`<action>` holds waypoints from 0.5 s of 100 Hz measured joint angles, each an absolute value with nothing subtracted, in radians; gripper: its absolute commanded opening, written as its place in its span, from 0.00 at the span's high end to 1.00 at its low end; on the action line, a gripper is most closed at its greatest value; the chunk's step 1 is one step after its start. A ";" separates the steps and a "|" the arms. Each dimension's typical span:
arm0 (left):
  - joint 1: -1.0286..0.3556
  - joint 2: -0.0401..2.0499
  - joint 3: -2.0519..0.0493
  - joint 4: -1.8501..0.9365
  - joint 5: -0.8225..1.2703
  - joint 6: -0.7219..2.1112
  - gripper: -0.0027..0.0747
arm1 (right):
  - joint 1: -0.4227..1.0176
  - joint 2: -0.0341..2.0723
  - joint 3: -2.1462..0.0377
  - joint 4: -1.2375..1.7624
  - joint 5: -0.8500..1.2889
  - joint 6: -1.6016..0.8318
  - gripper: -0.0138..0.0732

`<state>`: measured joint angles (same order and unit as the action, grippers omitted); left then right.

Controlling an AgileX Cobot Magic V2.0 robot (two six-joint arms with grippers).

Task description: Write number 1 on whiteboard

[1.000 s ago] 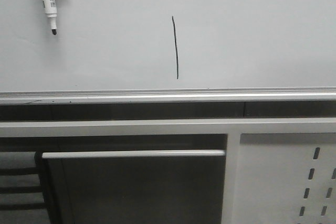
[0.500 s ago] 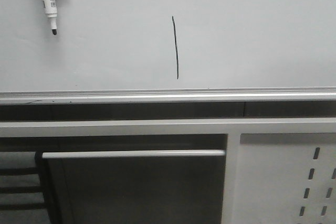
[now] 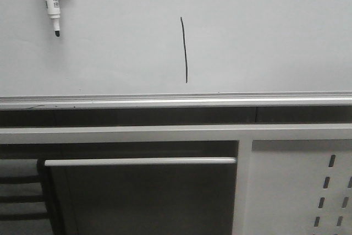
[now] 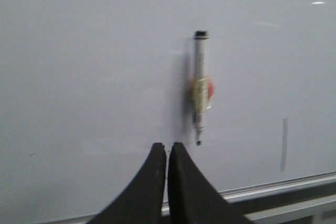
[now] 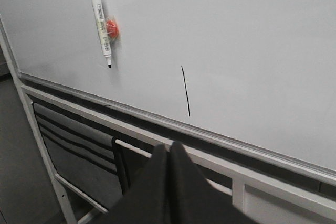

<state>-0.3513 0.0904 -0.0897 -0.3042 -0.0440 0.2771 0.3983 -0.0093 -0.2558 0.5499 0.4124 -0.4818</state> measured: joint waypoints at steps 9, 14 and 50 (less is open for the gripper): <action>-0.252 0.057 -0.046 -0.175 -0.044 0.157 0.99 | 0.398 -0.009 -0.256 0.550 0.412 -0.482 0.90; -0.211 0.026 -0.023 -0.137 -0.039 0.122 0.99 | 0.398 -0.009 -0.256 0.550 0.412 -0.482 0.90; -0.074 -0.003 0.004 -0.059 0.048 0.035 0.99 | 0.398 -0.009 -0.256 0.550 0.410 -0.482 0.90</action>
